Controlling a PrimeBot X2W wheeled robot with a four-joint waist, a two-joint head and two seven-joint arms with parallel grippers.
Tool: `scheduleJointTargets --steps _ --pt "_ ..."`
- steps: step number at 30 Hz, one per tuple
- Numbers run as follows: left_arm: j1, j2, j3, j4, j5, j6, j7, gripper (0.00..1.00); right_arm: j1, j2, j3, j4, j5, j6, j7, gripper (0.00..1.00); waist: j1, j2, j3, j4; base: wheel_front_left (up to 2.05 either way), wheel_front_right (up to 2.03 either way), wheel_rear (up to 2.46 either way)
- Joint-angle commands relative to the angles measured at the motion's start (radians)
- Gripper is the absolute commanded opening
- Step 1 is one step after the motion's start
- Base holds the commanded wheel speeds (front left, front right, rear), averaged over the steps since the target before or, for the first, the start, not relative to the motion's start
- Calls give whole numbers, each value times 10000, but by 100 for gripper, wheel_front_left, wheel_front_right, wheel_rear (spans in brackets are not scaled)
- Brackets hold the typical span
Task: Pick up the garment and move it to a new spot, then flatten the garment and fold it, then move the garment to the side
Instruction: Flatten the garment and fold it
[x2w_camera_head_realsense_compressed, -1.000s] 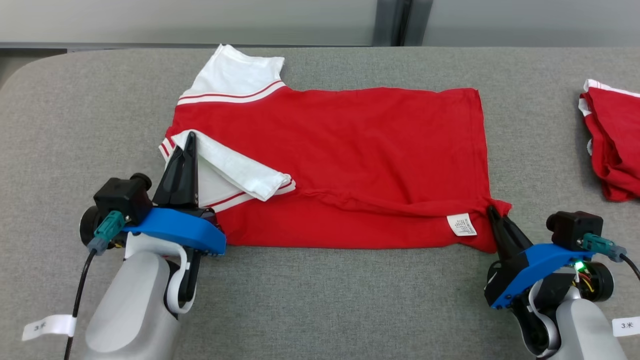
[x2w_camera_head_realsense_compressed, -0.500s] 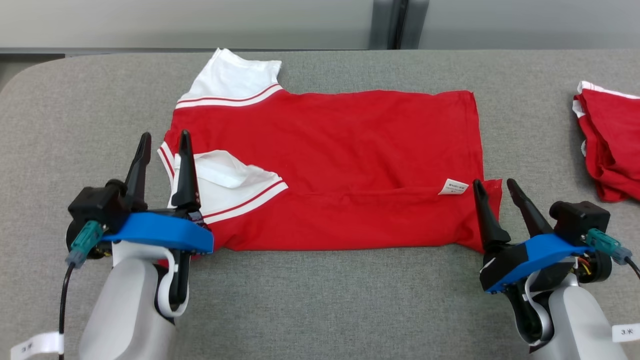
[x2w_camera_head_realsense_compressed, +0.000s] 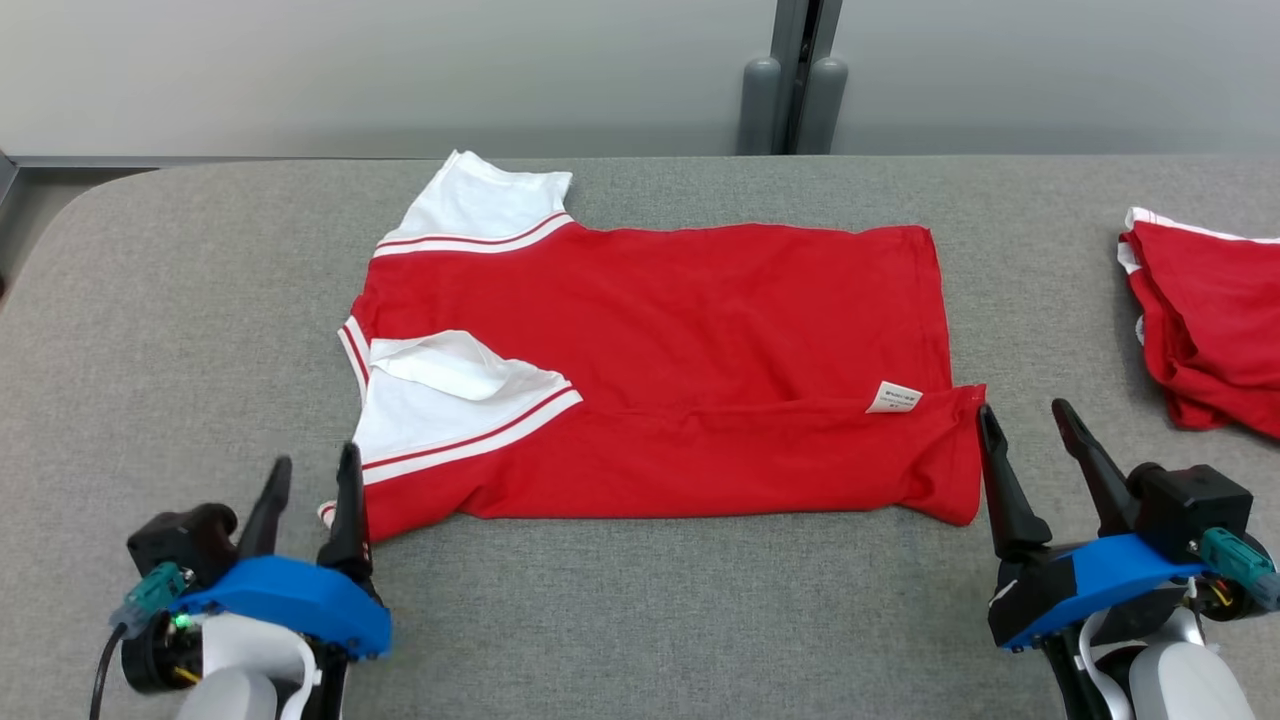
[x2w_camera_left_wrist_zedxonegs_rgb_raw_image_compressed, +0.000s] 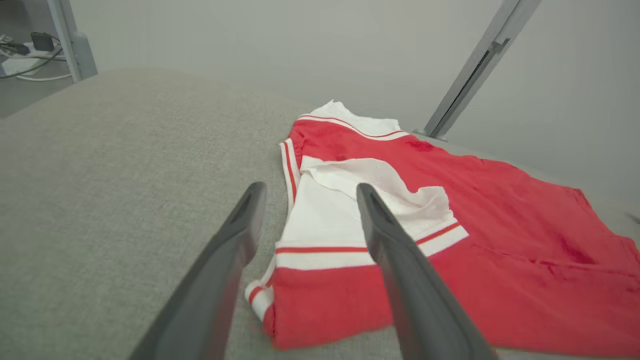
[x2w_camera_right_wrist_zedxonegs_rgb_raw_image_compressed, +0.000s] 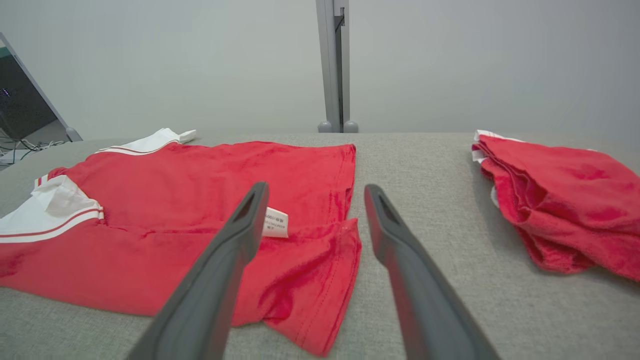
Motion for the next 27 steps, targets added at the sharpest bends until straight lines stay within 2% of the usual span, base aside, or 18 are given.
scheduleJointTargets --steps 1,5,10,15,16,17,18,27 --pt "193 60 -13 38 -177 97 573 100 173 -27 28 -118 -42 1 115 100 2 0 19 -19 0 0 0" --pt "382 -82 159 179 -785 380 1862 100 245 -27 102 -253 -51 1 299 100 2 0 209 -103 0 0 0" --pt "404 -74 440 293 -1069 962 2522 100 180 -27 222 -198 -70 1 439 100 2 0 489 -253 0 0 0" --pt "312 -126 508 360 -1360 855 2709 100 83 -26 247 115 35 1 580 100 2 0 674 -353 0 0 0" --pt "299 -173 480 338 -1411 794 2727 64 58 -26 254 217 67 1 597 100 2 0 698 -361 0 0 0" --pt "286 -200 447 298 -1453 733 2727 41 17 -26 251 358 121 1 629 100 2 0 717 -364 0 0 0" --pt "263 -222 429 247 -1484 686 2680 0 -35 -26 263 507 141 1 649 100 2 0 736 -361 0 0 0" --pt "158 -238 317 -340 -1345 681 2167 0 -775 -26 435 2323 565 1 812 100 2 0 800 -147 0 0 0"
